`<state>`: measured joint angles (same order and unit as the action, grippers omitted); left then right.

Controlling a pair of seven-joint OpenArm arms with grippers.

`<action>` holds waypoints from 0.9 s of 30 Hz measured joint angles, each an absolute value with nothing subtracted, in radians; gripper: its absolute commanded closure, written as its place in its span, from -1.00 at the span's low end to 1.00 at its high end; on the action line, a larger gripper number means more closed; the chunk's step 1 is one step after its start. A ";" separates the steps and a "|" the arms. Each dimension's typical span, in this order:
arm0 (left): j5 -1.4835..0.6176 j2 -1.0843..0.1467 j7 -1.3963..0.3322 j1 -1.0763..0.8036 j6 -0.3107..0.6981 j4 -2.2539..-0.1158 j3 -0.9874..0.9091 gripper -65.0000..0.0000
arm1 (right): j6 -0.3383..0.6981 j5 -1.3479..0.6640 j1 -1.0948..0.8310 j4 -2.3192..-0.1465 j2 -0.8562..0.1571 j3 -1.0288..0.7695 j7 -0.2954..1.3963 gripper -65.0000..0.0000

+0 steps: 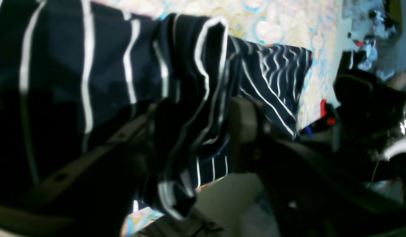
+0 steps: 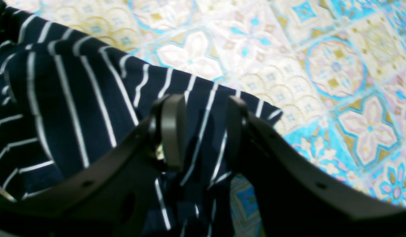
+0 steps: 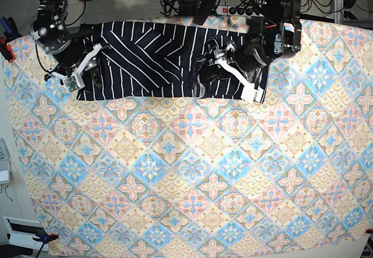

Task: Fold the T-shirt properly
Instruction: 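Press the folded end flat with the left gripper, then release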

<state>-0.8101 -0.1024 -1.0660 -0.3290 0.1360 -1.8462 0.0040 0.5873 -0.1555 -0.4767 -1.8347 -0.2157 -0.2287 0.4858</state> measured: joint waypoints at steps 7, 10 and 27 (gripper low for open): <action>-0.817 -0.212 -1.056 -0.387 0.137 -1.947 -0.082 0.00 | 0.587 -0.154 -0.477 -1.835 -0.216 -0.229 0.490 0.38; -0.812 -0.245 -1.067 -0.435 0.135 -1.943 -0.188 0.01 | 0.587 -0.154 -0.478 -1.835 -0.215 -0.229 0.490 0.38; -0.809 -0.324 -1.066 -0.371 0.136 -1.691 -0.257 -0.01 | 0.587 -0.155 -0.479 -1.835 -0.211 -0.223 0.490 0.38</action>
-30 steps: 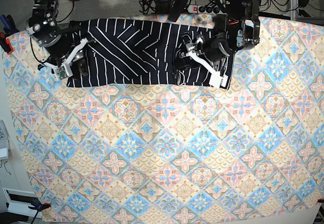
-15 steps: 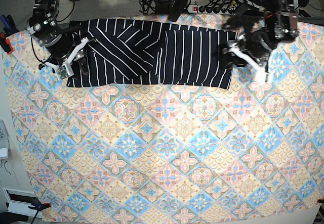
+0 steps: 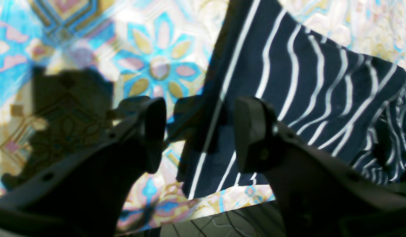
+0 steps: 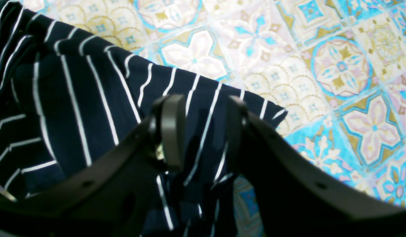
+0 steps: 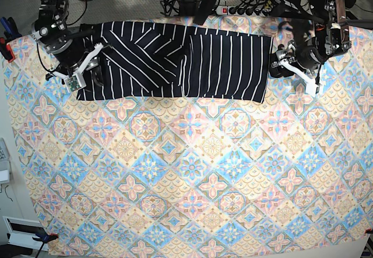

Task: Fold the T-shirt properly
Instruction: 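Press the folded end flat with the left gripper, then release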

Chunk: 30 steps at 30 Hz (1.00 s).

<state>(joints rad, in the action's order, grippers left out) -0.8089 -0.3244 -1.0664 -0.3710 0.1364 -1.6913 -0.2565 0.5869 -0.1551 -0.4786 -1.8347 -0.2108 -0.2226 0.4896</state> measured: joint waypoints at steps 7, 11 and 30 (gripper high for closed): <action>-0.802 -0.324 -1.062 -0.313 0.136 -1.601 -0.175 0.00 | 0.587 -0.155 -0.479 -1.835 -0.208 -0.223 0.492 0.38; -0.809 -0.317 -1.051 -0.303 0.139 -1.583 -0.142 0.00 | 0.587 -0.155 -0.479 -1.835 -0.208 -0.223 0.491 0.38; -0.805 -0.302 -1.051 -0.280 0.136 -1.582 -0.057 1.00 | 0.587 -0.158 -0.479 -1.835 -0.208 -0.230 0.490 0.38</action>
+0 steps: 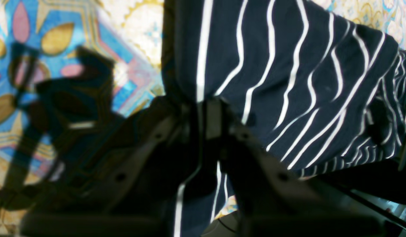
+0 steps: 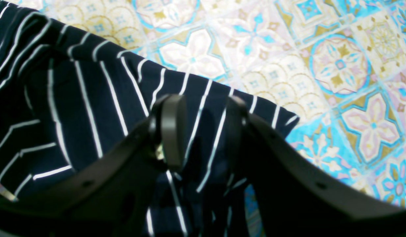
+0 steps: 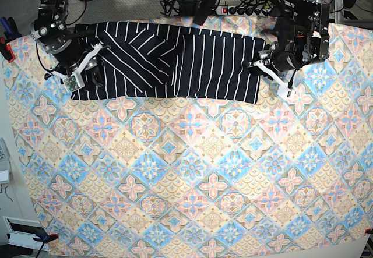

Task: Fold the T-shirt properly
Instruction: 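Press the folded end flat with the left gripper, then release, then move the right gripper to the other end of the striped strip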

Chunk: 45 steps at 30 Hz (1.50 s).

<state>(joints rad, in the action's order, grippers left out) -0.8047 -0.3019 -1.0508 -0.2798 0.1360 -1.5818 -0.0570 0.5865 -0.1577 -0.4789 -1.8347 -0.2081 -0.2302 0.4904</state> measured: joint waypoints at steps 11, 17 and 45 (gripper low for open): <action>-0.809 -0.307 -1.058 -0.280 0.136 -1.583 -0.136 1.00 | 0.579 -0.157 -0.510 -1.836 -0.208 -0.297 0.499 0.37; -0.813 -0.334 -1.066 -0.337 0.139 -1.637 -0.175 1.00 | 0.587 -0.270 -0.503 -1.828 -0.205 -0.382 0.622 0.36; -0.809 -0.349 -1.065 -0.335 0.139 -1.668 -0.180 1.00 | 0.580 -0.689 -0.348 -1.542 -0.336 -0.237 0.894 0.07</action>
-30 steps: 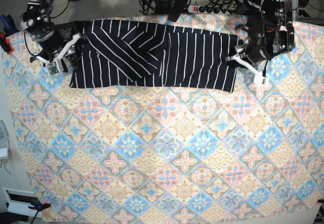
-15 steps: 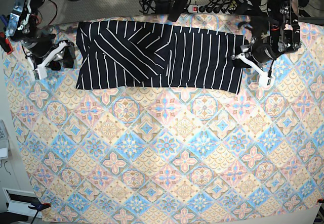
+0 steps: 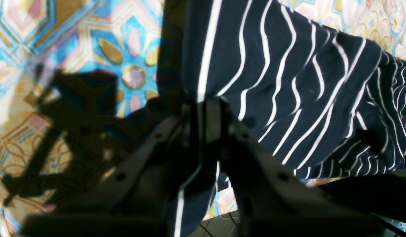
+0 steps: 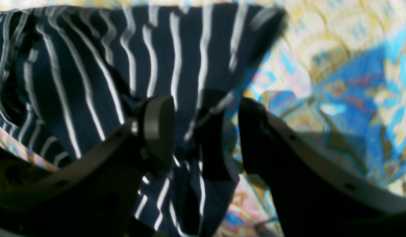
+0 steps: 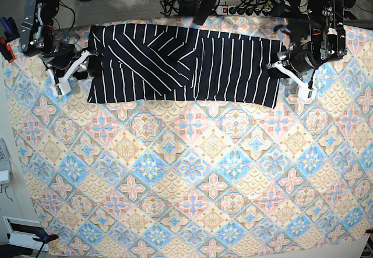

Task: Fold the T-shirt properly
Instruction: 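Move the right gripper to the other end of the striped strip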

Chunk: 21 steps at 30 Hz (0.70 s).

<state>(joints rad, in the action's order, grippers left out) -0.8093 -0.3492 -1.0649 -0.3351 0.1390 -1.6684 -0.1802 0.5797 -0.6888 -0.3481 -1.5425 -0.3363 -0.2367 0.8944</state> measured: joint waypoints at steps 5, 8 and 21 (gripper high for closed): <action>-0.809 -0.350 -1.065 -0.335 0.139 -1.668 -0.180 1.00 | 0.579 -0.689 -0.346 -1.476 -0.335 -0.236 0.891 0.07; -0.809 -0.349 -1.065 -0.335 0.139 -1.668 -0.180 1.00 | 0.600 -0.687 -0.347 -1.457 -0.335 -0.236 0.892 0.07; -0.809 -0.349 -1.062 -0.335 0.139 -1.668 -0.179 1.00 | 0.695 -0.710 -0.303 -1.328 -0.315 -0.187 0.853 0.08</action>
